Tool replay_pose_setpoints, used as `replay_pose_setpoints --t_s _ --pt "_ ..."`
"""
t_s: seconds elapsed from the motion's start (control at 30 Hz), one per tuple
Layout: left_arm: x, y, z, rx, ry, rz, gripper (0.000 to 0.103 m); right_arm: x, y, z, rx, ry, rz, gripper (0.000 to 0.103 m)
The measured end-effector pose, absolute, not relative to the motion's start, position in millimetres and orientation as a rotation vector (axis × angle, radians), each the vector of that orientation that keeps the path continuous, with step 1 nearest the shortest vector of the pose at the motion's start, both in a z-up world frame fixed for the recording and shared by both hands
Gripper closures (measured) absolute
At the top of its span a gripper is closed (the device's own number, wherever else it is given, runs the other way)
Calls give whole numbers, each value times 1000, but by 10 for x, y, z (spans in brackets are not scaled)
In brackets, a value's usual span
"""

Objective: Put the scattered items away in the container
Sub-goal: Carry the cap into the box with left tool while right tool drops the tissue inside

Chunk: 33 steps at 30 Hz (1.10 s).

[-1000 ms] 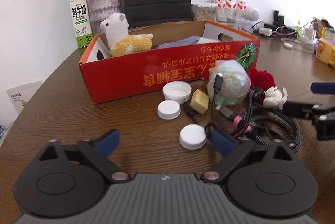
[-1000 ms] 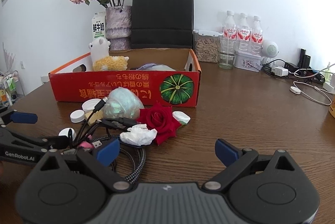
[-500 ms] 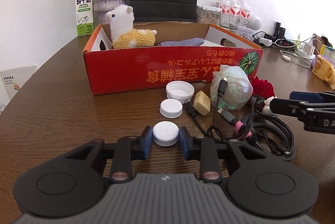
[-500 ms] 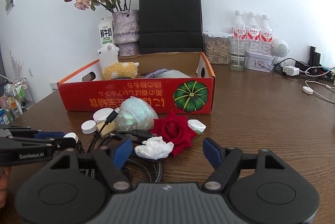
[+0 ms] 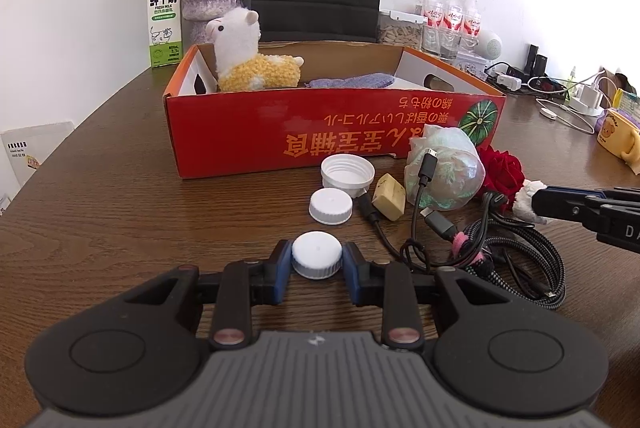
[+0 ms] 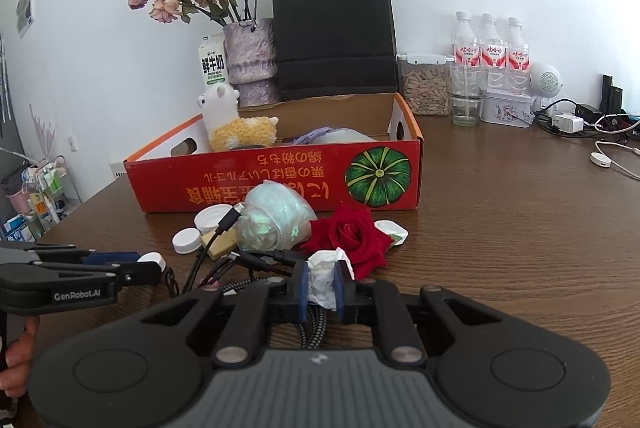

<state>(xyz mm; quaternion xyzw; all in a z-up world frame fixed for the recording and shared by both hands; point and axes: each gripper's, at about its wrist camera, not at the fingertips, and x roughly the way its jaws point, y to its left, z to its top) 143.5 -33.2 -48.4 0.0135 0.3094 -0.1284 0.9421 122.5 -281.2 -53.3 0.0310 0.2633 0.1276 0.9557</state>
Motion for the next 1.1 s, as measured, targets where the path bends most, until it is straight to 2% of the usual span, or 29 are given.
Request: replay_pose_setpoints --t_s 0.2,0.6,1.1 --pt "1396 -265 -422 -9 614 -248 74 1174 -2829 -464 62 504 260 91" --pt "1433 -172 140 -17 450 -224 75 1252 -2728 -122 10 412 286 91" --pt "2070 -414 716 -45 310 -225 74 2191 -2401 397 22 318 297 91"
